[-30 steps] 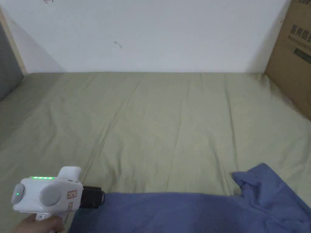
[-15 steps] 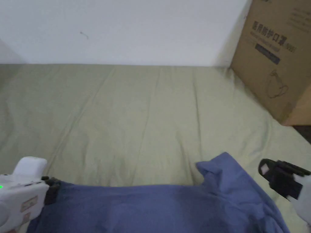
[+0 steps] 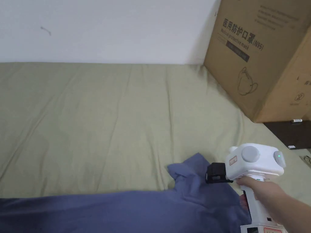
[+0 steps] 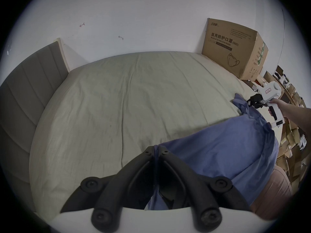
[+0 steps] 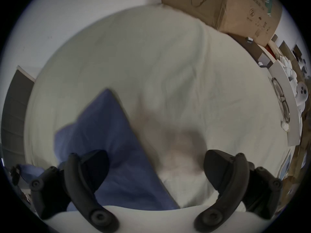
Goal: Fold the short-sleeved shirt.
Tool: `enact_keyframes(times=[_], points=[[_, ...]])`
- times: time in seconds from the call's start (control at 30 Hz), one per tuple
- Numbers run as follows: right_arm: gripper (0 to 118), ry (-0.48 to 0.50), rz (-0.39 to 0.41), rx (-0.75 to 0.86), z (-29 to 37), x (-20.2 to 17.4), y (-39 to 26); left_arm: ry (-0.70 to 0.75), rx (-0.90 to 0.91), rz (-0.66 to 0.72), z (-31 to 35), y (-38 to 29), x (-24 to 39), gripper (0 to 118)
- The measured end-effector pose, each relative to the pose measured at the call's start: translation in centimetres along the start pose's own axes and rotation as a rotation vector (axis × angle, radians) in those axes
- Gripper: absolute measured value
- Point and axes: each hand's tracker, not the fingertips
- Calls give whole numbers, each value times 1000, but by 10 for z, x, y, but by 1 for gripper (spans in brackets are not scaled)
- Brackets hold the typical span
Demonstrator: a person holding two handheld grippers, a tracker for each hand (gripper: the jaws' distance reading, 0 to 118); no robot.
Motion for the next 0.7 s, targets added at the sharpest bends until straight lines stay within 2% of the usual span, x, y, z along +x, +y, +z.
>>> enact_keyframes(times=[0.03,0.07,0.1,0.17,0.2,0.3,0.37,0.5,0.53,0.63,0.7], points=[[105,-29,46,15,3,-6,-5,8,-7,-1,-3,1,-1,2],[94,-44,96,43,8,-14,-9,15,-11,0,-4,0,-1,2],[69,-2,135,40,13,-18,-12,18,-14,9,-4,0,-2,2],[18,9,176,77,25,-25,-17,15,-14,44,-6,0,-6,2],[7,41,181,78,30,-28,-17,12,-10,63,-5,0,-6,2],[3,21,132,123,43,-31,-22,10,4,109,-2,0,-8,2],[3,107,50,197,58,-19,-26,-5,11,153,1,5,-11,2],[2,132,-108,385,98,5,-32,21,80,182,6,18,-17,2],[2,114,-123,419,106,9,-32,31,89,182,5,22,-17,2],[2,57,-82,528,130,8,-33,43,136,178,4,36,-20,2],[2,50,-85,600,146,10,-32,38,169,182,5,45,-21,2]])
